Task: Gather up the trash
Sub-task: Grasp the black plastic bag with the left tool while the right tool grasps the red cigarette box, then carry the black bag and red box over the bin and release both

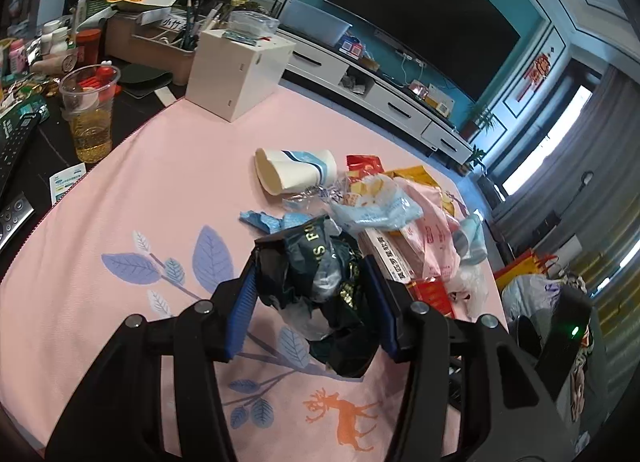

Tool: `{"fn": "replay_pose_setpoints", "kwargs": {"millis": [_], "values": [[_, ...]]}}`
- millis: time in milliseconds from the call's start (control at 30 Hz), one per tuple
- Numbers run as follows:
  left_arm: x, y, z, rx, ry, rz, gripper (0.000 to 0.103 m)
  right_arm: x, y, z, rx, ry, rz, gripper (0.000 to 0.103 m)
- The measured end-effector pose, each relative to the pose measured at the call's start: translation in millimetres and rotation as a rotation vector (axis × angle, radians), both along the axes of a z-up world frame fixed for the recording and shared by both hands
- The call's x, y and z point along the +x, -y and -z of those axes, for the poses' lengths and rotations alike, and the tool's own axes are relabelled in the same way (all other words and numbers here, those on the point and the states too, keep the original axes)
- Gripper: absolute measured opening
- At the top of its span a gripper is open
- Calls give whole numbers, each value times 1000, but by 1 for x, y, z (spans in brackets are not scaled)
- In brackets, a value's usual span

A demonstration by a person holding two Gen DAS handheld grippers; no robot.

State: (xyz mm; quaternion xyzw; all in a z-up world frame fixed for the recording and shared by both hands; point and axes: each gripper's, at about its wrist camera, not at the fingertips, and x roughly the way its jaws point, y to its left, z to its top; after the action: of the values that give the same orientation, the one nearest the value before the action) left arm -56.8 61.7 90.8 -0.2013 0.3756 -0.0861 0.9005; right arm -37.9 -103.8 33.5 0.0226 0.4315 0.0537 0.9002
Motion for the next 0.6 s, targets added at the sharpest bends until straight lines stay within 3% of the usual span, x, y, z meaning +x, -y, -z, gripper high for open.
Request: {"fn": "replay_pose_setpoints", "kwargs": {"millis": [300, 600], "values": [[-16, 36, -17, 15, 40, 116, 52, -20, 36, -46, 58, 71, 83, 58], [-37, 104, -49, 37, 93, 244, 52, -54, 96, -107, 121, 256, 182, 58]]}}
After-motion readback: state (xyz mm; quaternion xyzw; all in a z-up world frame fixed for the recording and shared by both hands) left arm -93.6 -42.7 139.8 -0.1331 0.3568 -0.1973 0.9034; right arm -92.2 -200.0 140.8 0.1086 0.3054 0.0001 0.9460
